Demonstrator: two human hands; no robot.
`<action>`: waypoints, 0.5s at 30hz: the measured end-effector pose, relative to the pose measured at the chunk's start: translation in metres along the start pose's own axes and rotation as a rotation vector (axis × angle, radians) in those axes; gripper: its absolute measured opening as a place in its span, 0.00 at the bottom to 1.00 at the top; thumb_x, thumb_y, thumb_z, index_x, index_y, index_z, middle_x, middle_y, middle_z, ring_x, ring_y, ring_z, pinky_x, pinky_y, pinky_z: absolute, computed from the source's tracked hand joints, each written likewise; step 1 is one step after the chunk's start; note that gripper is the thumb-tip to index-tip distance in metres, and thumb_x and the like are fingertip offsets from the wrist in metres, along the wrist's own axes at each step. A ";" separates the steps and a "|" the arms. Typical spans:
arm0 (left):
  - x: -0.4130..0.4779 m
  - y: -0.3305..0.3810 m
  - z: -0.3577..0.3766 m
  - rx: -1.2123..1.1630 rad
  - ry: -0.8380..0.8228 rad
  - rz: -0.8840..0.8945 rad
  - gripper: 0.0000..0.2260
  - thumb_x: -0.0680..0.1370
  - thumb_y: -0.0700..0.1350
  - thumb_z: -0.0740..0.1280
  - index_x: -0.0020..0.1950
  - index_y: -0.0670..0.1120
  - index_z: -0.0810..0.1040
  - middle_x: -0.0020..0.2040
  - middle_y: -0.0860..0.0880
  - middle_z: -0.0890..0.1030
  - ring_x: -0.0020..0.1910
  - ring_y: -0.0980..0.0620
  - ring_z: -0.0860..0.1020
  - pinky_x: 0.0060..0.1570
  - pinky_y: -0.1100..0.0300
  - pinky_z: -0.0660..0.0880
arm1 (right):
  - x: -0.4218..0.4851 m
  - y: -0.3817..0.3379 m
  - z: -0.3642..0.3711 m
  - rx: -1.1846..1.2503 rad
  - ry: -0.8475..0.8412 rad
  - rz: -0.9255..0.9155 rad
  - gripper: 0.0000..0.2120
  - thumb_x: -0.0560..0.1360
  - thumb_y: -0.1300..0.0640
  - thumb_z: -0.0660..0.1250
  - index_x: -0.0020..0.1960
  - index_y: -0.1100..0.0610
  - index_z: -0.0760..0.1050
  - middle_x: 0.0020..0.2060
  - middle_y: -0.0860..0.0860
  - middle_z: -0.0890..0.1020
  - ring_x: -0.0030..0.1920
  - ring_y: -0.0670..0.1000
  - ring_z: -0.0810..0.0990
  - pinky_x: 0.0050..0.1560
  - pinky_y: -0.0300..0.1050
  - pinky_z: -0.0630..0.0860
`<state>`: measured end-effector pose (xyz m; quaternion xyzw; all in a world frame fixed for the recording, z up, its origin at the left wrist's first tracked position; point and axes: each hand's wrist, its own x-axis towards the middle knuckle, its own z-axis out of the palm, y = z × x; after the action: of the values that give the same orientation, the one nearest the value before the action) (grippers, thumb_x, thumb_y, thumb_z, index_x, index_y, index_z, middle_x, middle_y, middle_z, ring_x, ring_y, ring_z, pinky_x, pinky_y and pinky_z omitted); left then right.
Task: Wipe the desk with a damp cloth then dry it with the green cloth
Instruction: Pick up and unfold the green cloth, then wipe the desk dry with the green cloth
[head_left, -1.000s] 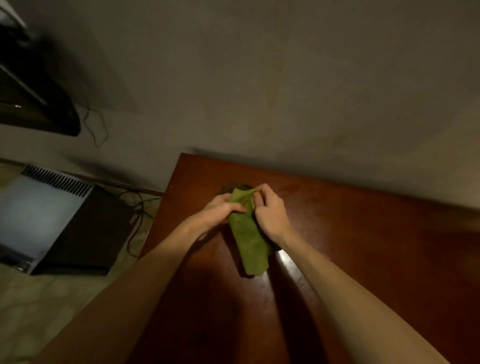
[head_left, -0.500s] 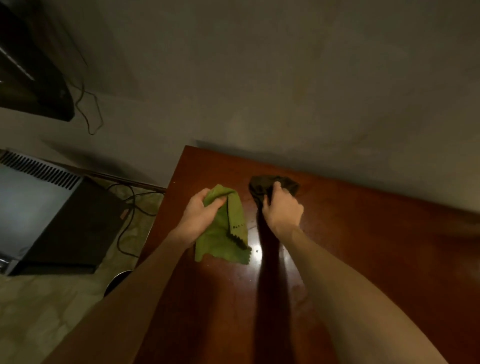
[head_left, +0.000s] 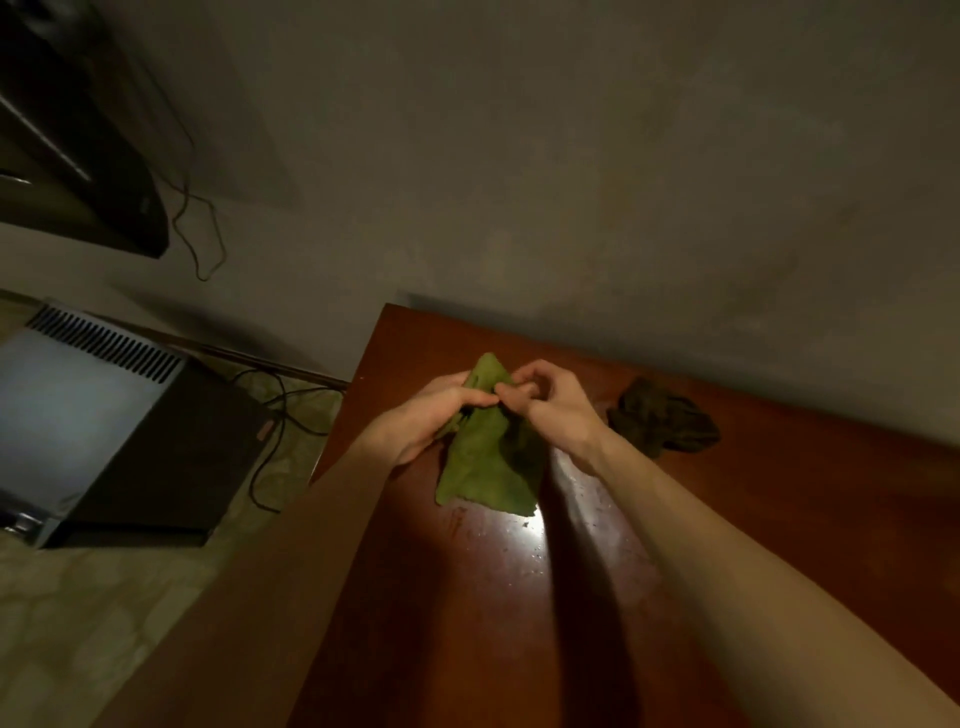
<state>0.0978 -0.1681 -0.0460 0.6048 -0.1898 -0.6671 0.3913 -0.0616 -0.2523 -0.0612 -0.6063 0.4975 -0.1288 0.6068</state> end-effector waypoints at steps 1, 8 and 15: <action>-0.001 0.003 -0.007 0.040 0.004 0.004 0.15 0.80 0.39 0.71 0.67 0.49 0.82 0.58 0.47 0.87 0.59 0.49 0.85 0.53 0.60 0.81 | 0.007 -0.003 0.004 -0.039 -0.005 -0.029 0.08 0.76 0.57 0.76 0.48 0.56 0.77 0.33 0.50 0.75 0.35 0.47 0.73 0.39 0.46 0.73; 0.004 0.014 -0.063 0.396 0.102 -0.089 0.11 0.78 0.53 0.75 0.59 0.53 0.84 0.43 0.55 0.85 0.35 0.58 0.79 0.33 0.64 0.72 | 0.036 -0.028 -0.002 -0.850 0.074 -0.085 0.15 0.75 0.47 0.75 0.53 0.56 0.76 0.51 0.55 0.80 0.52 0.57 0.79 0.52 0.51 0.77; 0.031 -0.047 -0.058 0.962 0.516 0.293 0.30 0.82 0.54 0.67 0.81 0.52 0.61 0.78 0.49 0.62 0.75 0.45 0.68 0.74 0.46 0.65 | 0.018 0.015 0.083 -0.981 0.213 -0.392 0.16 0.80 0.53 0.63 0.64 0.61 0.73 0.61 0.62 0.73 0.59 0.63 0.73 0.59 0.58 0.73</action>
<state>0.1401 -0.1493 -0.1119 0.8258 -0.4527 -0.2748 0.1938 0.0037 -0.2125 -0.1012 -0.8836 0.4356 -0.0527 0.1634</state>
